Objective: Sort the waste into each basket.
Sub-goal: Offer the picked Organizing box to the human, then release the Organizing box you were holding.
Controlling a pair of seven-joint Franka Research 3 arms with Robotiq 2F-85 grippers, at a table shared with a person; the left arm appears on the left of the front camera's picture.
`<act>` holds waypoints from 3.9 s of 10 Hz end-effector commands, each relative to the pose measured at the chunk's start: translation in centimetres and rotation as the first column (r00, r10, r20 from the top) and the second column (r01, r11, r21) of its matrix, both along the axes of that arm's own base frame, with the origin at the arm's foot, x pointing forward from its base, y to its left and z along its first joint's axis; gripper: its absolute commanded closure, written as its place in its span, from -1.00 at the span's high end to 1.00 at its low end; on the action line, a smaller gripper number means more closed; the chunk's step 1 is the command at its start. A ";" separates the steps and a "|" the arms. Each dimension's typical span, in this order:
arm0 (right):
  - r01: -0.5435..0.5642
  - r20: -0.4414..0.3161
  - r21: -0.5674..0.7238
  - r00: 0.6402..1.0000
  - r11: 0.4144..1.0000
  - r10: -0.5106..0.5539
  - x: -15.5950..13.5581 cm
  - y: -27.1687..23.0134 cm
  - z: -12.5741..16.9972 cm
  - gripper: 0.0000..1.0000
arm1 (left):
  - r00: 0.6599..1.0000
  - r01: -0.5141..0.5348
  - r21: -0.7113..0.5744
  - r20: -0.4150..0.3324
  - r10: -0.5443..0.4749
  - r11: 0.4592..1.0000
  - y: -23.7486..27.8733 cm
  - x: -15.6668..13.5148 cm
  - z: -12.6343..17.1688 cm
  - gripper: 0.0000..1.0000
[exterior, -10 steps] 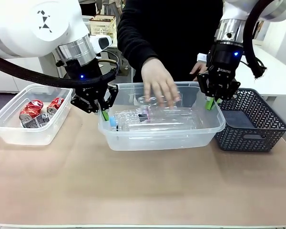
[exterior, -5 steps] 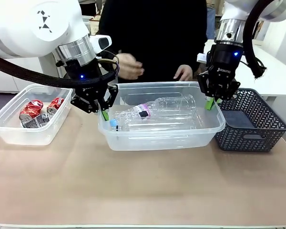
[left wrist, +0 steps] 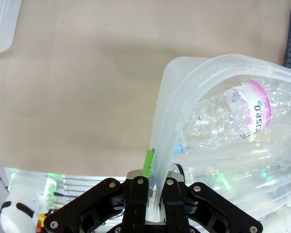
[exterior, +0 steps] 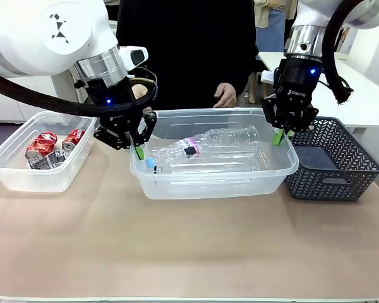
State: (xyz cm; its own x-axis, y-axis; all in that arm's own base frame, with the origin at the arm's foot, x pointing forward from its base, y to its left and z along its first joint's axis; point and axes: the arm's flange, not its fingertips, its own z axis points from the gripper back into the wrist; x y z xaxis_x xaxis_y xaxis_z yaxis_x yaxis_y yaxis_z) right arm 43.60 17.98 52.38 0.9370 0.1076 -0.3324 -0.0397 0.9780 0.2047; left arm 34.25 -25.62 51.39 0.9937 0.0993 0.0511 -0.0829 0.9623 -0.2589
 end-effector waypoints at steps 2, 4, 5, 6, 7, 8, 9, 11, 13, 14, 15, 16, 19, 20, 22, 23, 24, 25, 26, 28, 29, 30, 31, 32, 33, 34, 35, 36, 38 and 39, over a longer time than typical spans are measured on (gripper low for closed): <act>-0.002 0.004 0.005 1.000 1.000 0.002 -0.3 0.0 0.0 -1.00 | 0.999 -0.040 -0.024 0.002 0.040 0.999 0.1 -0.1 0.3 -1.00; 0.000 0.000 0.000 1.000 1.000 0.000 0.0 0.0 0.0 -0.88 | 0.999 -0.040 -0.024 0.002 0.040 0.999 0.1 -0.1 0.3 -1.00; -0.041 0.012 0.008 0.999 0.999 0.041 0.3 0.8 0.7 -0.88 | 1.000 0.000 0.000 0.000 0.000 1.000 0.0 0.0 0.0 -0.92; -0.055 -0.008 0.031 0.998 0.998 0.055 3.1 1.6 1.3 -0.88 | 1.000 -0.009 0.024 0.007 0.009 1.000 0.2 3.0 0.1 -0.92; -0.094 -0.021 0.028 0.995 0.995 0.095 6.1 2.5 1.8 -0.88 | 0.999 0.009 0.020 0.038 -0.009 1.000 0.4 5.3 0.1 -0.92; -0.094 -0.056 0.030 0.994 0.995 0.095 9.1 3.3 1.8 -0.88 | 0.999 0.016 0.011 0.052 -0.017 1.000 0.7 7.6 -0.2 -0.92; -0.100 -0.106 0.021 0.989 0.995 0.102 11.4 4.1 1.3 -0.88 | 0.999 0.018 -0.003 0.041 -0.018 1.000 0.9 9.4 -0.7 -0.92; -0.093 -0.169 0.025 0.981 0.995 0.096 13.9 5.1 -1.1 -0.88 | 0.999 0.010 -0.034 0.039 -0.009 0.999 1.6 11.9 -1.8 -0.92; -0.088 -0.182 0.035 0.979 0.995 0.093 14.0 4.9 -2.3 -0.88 | 1.000 -0.029 -0.056 -0.005 0.029 0.998 1.9 13.3 -3.5 -0.92; -0.075 -0.186 0.038 0.979 0.996 0.080 13.9 4.5 -2.9 -0.88 | 1.000 0.004 0.004 -0.005 -0.004 1.000 2.8 12.2 -3.3 -0.92; -0.101 -0.150 0.020 0.983 0.995 0.103 14.4 3.5 -3.9 -0.88 | 1.000 0.004 0.004 -0.005 -0.004 1.000 2.8 12.2 -3.3 -0.92; -0.101 -0.150 0.020 0.983 0.995 0.103 14.4 3.5 -3.9 -0.88 | 1.000 0.004 0.004 -0.005 -0.004 1.000 2.8 12.2 -3.3 -0.92; -0.101 -0.150 0.020 0.983 0.995 0.103 14.4 3.5 -3.9 -0.88 | 1.000 0.004 0.004 -0.005 -0.004 1.000 2.8 12.2 -3.3 -0.92; -0.101 -0.150 0.020 0.983 0.995 0.103 14.4 3.5 -3.9 -0.88 | 1.000 0.004 0.004 -0.005 -0.004 1.000 2.8 12.2 -3.3 -0.92; -0.101 -0.150 0.020 0.983 0.995 0.103 14.4 3.5 -3.9 -0.88 | 1.000 0.004 0.004 -0.005 -0.004 1.000 2.8 12.2 -3.3 -0.92; -0.101 -0.150 0.020 0.983 0.995 0.103 14.4 3.5 -3.9 -0.88 | 1.000 0.004 0.004 -0.005 -0.004 1.000 2.8 12.2 -3.3 -0.92; -0.101 -0.150 0.020 0.983 0.995 0.103 14.4 3.5 -3.9 -0.88 | 1.000 0.004 0.004 -0.005 -0.004 1.000 2.8 12.2 -3.3 -0.92; -0.095 -0.155 0.012 0.983 0.995 0.096 14.6 3.2 -4.1 -0.88 | 1.000 0.004 0.004 -0.005 -0.004 1.000 2.8 12.2 -3.3 -0.92; -0.043 -0.096 0.036 0.994 0.998 0.046 14.1 1.7 -3.6 -0.88 | 1.000 0.004 0.004 -0.005 -0.004 1.000 2.8 12.2 -3.3 -0.92; 0.026 0.060 0.171 0.998 0.985 -0.037 12.6 0.3 -1.4 0.21 | 1.000 0.003 0.019 0.022 -0.003 1.000 2.7 12.1 -2.3 0.25; 0.036 0.150 0.226 0.986 0.974 -0.071 11.6 -0.1 0.0 1.00 | 0.996 -0.004 0.014 0.086 0.003 1.000 3.0 11.5 -0.4 1.00; 0.038 0.231 0.272 0.968 0.962 -0.103 10.3 -0.8 1.5 1.00 | 0.987 -0.003 0.009 0.159 0.001 1.000 3.2 10.6 1.8 1.00; 0.028 0.292 0.307 0.949 0.951 -0.122 9.0 -1.5 2.7 1.00 | 0.975 0.000 0.005 0.221 -0.001 1.000 3.4 9.6 3.5 1.00; 0.000 0.345 0.338 0.930 0.941 -0.124 7.2 -2.5 4.0 0.71 | 0.959 0.022 -0.008 0.283 -0.019 1.000 3.7 8.0 5.4 0.72; -0.015 0.391 0.357 0.911 0.934 -0.134 5.5 -3.4 4.8 0.90 | 0.943 0.048 -0.028 0.332 -0.035 0.998 4.0 6.4 6.7 0.91; -0.036 0.424 0.378 0.895 0.925 -0.139 3.8 -4.3 5.4 1.00 | 0.928 0.121 -0.057 0.361 -0.092 0.991 4.4 4.7 7.6 1.00; -0.072 0.456 0.407 0.880 0.910 -0.135 2.0 -5.3 5.8 1.00 | 0.915 0.223 -0.112 0.368 -0.168 0.968 5.1 3.2 7.9 1.00; -0.119 0.480 0.448 0.868 0.886 -0.127 0.2 -6.4 6.0 1.00 | 0.908 0.296 -0.171 0.355 -0.222 0.940 6.1 2.1 7.9 1.00; -0.145 0.464 0.479 0.879 0.866 -0.110 -1.1 -7.9 5.3 1.00 | 0.939 0.308 -0.223 0.226 -0.259 0.925 7.8 2.5 6.1 1.00; -0.093 0.466 0.418 0.876 0.904 -0.126 0.3 -6.5 7.2 1.00 | 0.917 0.239 -0.149 0.359 -0.173 0.959 4.7 2.0 9.1 1.00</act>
